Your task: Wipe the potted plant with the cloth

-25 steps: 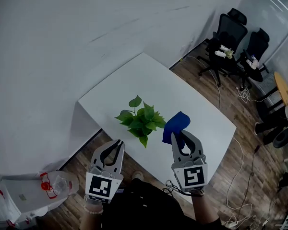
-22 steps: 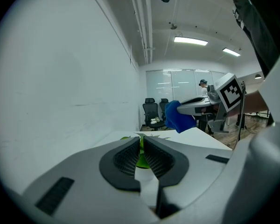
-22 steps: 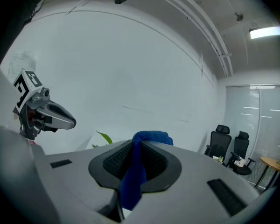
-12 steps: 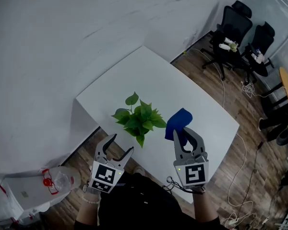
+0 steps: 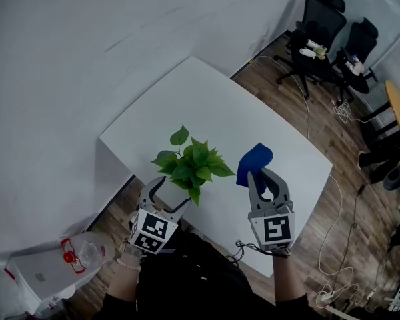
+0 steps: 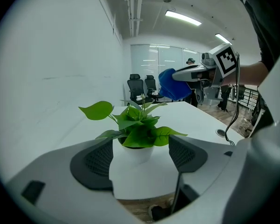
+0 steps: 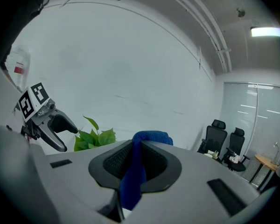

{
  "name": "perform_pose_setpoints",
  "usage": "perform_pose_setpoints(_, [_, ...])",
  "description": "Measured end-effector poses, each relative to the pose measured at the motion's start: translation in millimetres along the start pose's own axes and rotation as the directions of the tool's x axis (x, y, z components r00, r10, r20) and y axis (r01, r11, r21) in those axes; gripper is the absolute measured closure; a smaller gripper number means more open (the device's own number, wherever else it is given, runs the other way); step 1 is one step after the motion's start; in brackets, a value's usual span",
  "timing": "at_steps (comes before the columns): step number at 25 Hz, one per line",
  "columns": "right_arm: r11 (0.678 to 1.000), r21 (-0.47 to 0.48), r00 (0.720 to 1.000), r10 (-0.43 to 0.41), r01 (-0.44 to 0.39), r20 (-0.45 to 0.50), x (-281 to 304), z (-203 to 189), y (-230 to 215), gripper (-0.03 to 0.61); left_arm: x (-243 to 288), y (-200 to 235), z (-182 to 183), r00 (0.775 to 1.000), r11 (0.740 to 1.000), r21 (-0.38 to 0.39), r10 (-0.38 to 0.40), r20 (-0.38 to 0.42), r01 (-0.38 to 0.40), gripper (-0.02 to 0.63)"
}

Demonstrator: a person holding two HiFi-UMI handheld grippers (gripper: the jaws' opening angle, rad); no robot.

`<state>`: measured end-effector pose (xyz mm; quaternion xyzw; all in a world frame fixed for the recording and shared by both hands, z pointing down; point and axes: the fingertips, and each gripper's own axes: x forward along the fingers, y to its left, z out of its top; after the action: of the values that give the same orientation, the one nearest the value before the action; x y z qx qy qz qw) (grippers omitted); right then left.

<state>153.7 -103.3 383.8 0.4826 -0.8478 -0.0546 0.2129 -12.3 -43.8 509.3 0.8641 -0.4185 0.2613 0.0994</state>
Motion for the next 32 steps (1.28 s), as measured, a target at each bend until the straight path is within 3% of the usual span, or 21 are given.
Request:
perform_pose_setpoints(5, [0.995,-0.056,0.996,0.081,-0.084,-0.040,30,-12,-2,0.503,17,9,-9,0.999,0.999,0.032,-0.018,-0.035,0.019,0.247])
perform_pose_setpoints(10, [0.964,-0.147,0.975,0.218,-0.223,-0.051,69,-16,-1,0.503,24,15,-21,0.997,0.999,0.019,-0.037,-0.064,0.038,0.242])
perform_pose_setpoints(18, [0.871,-0.219,0.897,0.438,-0.439,-0.054,132,-25,16,0.503,36,0,-38,0.991,0.995,0.061,-0.072,-0.110,0.079,0.241])
perform_pose_setpoints(24, [0.821,-0.237,0.852,0.517,-0.520,-0.078,175,-26,19,0.503,48,2,-42,0.992,0.996,0.053,-0.064,-0.113,0.070,0.241])
perform_pose_setpoints(27, [0.776,-0.266,0.818,0.564,-0.571,-0.112,191,-28,30,0.503,52,6,-37,0.995,0.997,0.050,-0.055,-0.085,0.059,0.241])
perform_pose_setpoints(32, [0.652,-0.320,0.723,0.655,-0.687,-0.217,203,-41,69,0.503,58,8,-35,0.995,0.996,0.064,-0.059,-0.078,0.064,0.241])
